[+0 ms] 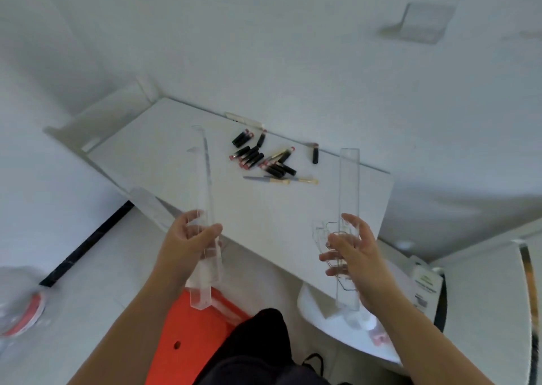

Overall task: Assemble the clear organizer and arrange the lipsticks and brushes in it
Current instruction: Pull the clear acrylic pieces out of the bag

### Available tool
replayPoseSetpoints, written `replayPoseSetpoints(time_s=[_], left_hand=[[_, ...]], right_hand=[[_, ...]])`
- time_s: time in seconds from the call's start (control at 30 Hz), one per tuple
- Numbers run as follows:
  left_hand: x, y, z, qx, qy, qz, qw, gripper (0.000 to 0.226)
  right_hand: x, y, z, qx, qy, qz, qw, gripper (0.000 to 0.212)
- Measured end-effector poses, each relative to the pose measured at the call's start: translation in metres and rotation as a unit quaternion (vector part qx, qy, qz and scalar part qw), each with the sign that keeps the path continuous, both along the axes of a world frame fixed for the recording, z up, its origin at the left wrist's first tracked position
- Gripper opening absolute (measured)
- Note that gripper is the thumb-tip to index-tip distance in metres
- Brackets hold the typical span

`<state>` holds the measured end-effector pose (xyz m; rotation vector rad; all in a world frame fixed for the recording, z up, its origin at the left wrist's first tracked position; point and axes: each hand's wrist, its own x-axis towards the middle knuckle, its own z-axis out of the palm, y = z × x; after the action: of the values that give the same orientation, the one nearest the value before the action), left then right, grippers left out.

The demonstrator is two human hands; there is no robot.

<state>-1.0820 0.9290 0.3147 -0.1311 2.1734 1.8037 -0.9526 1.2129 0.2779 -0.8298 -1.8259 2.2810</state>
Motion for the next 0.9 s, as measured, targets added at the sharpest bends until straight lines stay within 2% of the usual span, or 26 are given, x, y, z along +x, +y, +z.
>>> replayPoseSetpoints(time_s=[0.17,0.3,0.47,0.67,0.9], left_hand=[[-0.019,0.005,0.006,0.002,0.012,0.016,1.0,0.042],[-0.037,0.008,0.007,-0.002,0.007,0.007,1.0,0.053],[-0.076,0.017,0.006,-0.025,0.005,-0.031,0.999,0.054],[-0.159,0.023,-0.009,-0.065,0.01,-0.089,0.994,0.056],[-0.301,0.026,-0.074,-0.131,-0.009,-0.176,0.976,0.055]], right_hand=[[-0.023,0.01,-0.002,0.012,0.004,0.019,1.0,0.041],[-0.038,0.014,-0.008,0.018,0.006,0.02,1.0,0.042],[-0.064,0.013,-0.019,0.019,0.021,0.01,1.0,0.043],[-0.104,0.006,-0.047,0.006,0.001,-0.032,0.999,0.045],[-0.18,-0.023,-0.096,0.016,-0.069,-0.127,0.989,0.046]])
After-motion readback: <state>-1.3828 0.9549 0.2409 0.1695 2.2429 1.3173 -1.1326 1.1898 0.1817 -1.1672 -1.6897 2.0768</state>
